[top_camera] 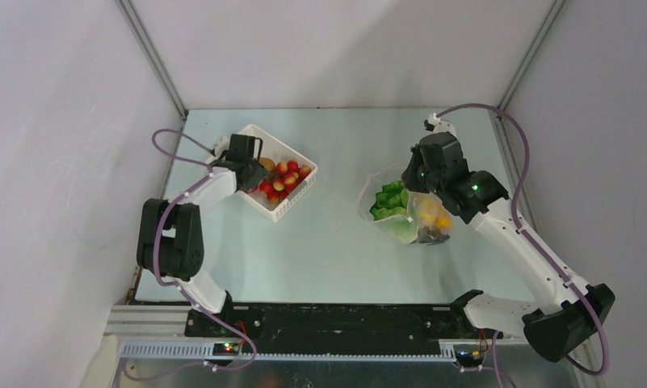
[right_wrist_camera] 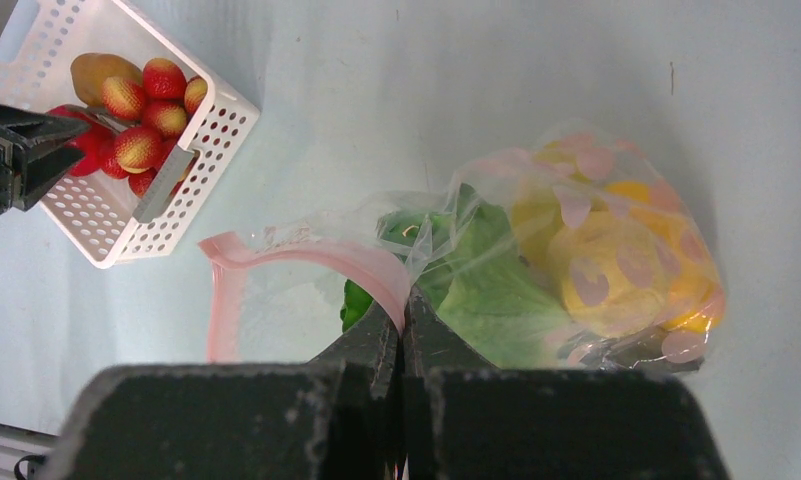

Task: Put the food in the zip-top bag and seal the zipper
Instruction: Pick up the fake fruit from the bin.

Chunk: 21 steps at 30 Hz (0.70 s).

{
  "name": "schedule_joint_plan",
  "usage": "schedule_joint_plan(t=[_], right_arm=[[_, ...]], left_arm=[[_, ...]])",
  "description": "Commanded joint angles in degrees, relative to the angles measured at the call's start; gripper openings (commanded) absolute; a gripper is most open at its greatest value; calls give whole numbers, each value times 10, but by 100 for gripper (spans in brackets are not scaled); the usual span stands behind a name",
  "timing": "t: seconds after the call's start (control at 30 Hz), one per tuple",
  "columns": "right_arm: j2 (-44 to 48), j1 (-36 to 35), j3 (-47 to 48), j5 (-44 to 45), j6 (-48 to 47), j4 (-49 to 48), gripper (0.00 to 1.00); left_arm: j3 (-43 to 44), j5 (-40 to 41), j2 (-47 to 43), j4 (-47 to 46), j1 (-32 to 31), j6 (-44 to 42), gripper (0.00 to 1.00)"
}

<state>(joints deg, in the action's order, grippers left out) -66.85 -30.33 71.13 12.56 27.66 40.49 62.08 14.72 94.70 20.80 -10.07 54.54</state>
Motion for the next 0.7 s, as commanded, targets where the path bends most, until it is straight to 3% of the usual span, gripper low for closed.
schedule_joint_plan(t=[0.0, 0.67], right_arm=[[2, -3, 2, 11, 5, -4, 0], [4, 0, 2, 21, -4, -1, 0]], left_arm=[[2, -32, -4, -82, -1, 4, 46], [13, -14, 59, -118, -1, 5, 51]])
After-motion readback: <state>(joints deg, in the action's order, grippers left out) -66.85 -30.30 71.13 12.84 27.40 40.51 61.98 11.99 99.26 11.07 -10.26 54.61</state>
